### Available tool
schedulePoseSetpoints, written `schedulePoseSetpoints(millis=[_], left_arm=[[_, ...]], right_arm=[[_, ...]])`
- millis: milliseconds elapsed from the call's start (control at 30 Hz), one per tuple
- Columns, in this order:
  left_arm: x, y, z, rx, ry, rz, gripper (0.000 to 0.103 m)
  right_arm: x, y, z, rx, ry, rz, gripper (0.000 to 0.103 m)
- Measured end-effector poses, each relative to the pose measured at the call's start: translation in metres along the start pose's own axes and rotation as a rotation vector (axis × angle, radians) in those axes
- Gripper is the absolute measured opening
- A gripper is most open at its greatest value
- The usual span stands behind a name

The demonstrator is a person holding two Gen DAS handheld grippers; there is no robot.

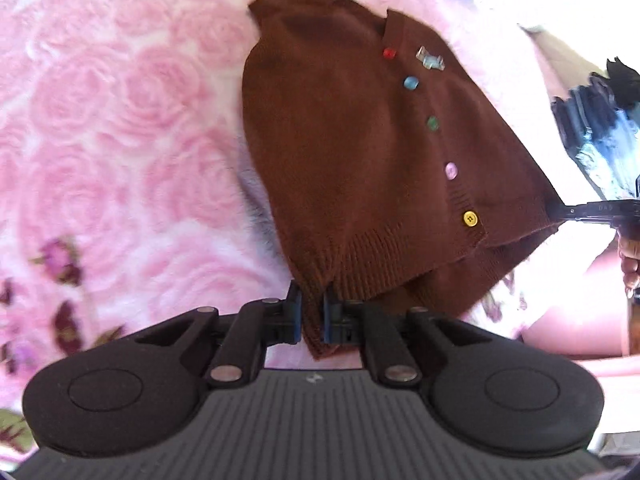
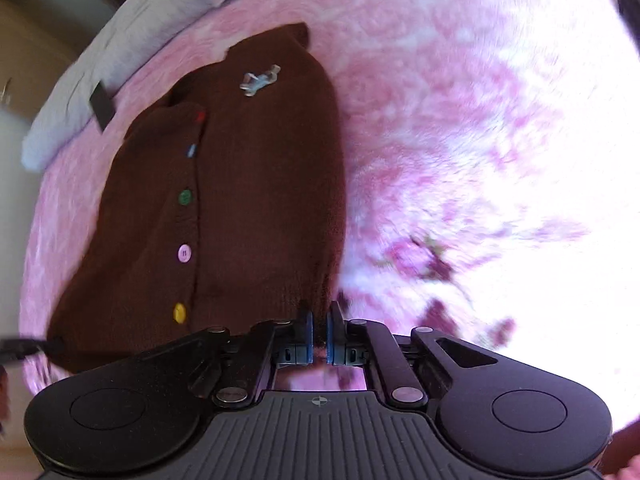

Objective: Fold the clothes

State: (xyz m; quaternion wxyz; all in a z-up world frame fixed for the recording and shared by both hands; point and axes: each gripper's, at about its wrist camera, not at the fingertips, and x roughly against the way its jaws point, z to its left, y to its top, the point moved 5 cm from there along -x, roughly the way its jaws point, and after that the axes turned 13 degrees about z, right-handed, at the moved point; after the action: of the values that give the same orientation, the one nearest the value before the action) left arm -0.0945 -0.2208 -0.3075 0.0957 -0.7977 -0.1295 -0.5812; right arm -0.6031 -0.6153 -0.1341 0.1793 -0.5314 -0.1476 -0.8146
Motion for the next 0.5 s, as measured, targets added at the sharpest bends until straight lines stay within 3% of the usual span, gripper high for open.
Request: schedulePoseSetpoints(millis=[100, 233, 300, 400, 467, 500], left_arm=[[0.023, -0.014, 0.006, -0.014, -0.014, -0.003, 0.007], [-0.011, -0.039, 0.016, 0.019, 0.006, 0.116, 0.009], [-0.017, -0.042, 0.018, 0.036, 0.017, 0.157, 0.012], [-0.005, -0.036, 0.017, 0.017, 0.077, 0.162, 0.013], [0.007, -0.025, 0.025, 0.023, 0.095, 0.144, 0.013], [0.014, -0.017, 0.029, 0.029, 0.102, 0.127, 0.014]], right_arm=[[0.015, -0.033, 0.006, 0.034, -0.065, 0.057, 0.004], [-0.008, -0.074, -0.004, -0.008, -0.104, 0.165, 0.004], [-0.022, -0.081, -0.009, -0.054, -0.092, 0.203, 0.004], [-0.025, -0.07, -0.001, -0.02, -0.157, 0.211, 0.009], [-0.019, -0.053, 0.01, 0.031, -0.194, 0.181, 0.052], [-0.015, -0.042, 0.016, 0.057, -0.216, 0.156, 0.061]])
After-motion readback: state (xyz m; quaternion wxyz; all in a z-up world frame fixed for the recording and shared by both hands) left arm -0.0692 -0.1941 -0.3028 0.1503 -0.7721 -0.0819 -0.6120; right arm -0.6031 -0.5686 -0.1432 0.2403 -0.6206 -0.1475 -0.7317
